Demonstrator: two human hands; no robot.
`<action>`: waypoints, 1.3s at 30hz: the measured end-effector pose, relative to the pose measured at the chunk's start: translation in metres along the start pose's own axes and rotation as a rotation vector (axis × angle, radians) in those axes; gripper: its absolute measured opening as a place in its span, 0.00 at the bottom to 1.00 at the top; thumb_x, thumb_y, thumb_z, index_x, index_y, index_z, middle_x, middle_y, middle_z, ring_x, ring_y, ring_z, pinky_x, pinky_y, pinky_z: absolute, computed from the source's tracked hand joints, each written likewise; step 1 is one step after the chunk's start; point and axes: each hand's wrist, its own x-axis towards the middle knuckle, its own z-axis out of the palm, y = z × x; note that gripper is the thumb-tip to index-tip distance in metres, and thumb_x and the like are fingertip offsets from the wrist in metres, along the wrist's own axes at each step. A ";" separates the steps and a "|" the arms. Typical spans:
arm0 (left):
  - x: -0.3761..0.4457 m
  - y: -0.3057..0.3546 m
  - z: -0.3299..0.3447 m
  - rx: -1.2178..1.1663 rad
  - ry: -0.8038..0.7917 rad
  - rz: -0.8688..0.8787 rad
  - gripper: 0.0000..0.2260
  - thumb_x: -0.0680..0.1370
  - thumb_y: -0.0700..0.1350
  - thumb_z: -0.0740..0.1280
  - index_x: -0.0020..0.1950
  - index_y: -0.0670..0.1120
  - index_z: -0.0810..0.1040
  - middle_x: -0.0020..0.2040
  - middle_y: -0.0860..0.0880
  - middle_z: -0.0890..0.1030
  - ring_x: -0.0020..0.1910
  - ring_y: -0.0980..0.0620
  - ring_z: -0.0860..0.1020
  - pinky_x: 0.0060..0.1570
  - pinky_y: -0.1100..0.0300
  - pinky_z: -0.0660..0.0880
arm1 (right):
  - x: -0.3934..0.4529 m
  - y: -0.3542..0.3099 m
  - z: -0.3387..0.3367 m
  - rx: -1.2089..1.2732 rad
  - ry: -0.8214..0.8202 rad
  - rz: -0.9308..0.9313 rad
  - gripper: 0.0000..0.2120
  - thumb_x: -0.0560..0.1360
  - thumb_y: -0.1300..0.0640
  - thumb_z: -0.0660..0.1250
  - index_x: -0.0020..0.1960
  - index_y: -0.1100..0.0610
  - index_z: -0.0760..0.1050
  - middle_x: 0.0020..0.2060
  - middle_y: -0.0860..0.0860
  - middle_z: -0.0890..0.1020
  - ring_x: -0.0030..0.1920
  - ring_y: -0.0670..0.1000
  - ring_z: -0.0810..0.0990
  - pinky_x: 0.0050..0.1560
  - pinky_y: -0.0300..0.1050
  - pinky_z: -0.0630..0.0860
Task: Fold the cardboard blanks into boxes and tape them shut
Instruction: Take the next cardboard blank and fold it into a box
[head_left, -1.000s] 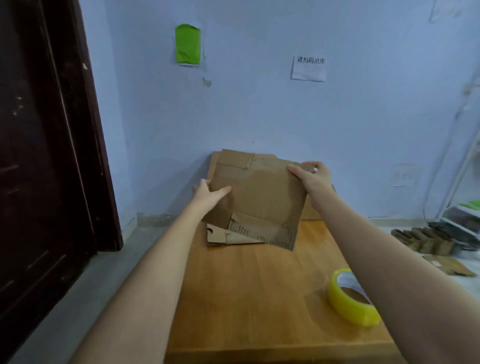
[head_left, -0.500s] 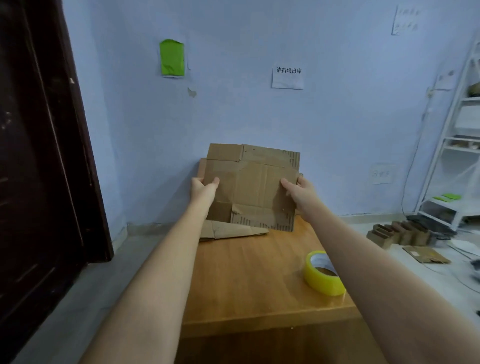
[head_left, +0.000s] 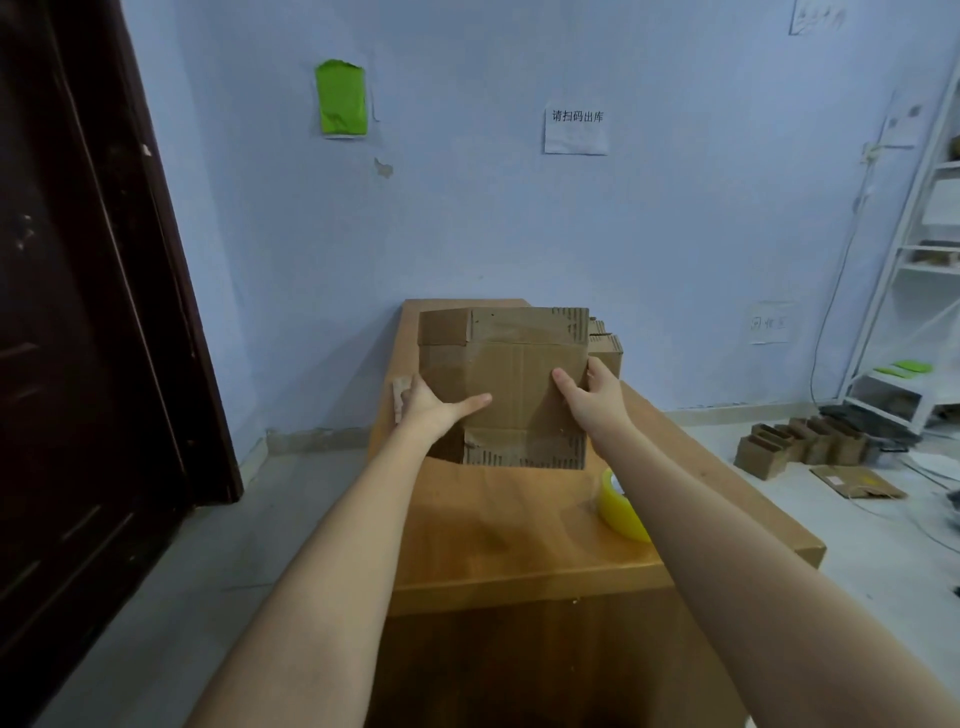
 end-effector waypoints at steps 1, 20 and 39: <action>-0.006 0.002 0.000 -0.006 -0.001 -0.004 0.67 0.46 0.74 0.73 0.77 0.51 0.49 0.76 0.46 0.57 0.74 0.42 0.59 0.69 0.39 0.62 | -0.003 0.001 0.000 -0.002 -0.004 -0.001 0.08 0.78 0.55 0.65 0.57 0.54 0.71 0.49 0.48 0.77 0.50 0.49 0.76 0.49 0.44 0.74; -0.025 -0.015 0.013 -0.191 -0.113 0.105 0.42 0.64 0.55 0.78 0.73 0.46 0.62 0.68 0.47 0.72 0.66 0.46 0.71 0.66 0.48 0.69 | -0.026 0.022 -0.009 0.111 -0.188 0.097 0.18 0.83 0.55 0.53 0.71 0.47 0.67 0.59 0.47 0.74 0.60 0.49 0.72 0.46 0.41 0.74; -0.066 -0.045 -0.010 -0.407 -0.185 0.147 0.33 0.64 0.54 0.74 0.67 0.55 0.65 0.55 0.58 0.75 0.60 0.54 0.73 0.66 0.54 0.68 | -0.064 0.024 -0.008 0.201 -0.179 -0.051 0.09 0.78 0.53 0.65 0.57 0.44 0.76 0.51 0.39 0.81 0.51 0.38 0.80 0.41 0.38 0.80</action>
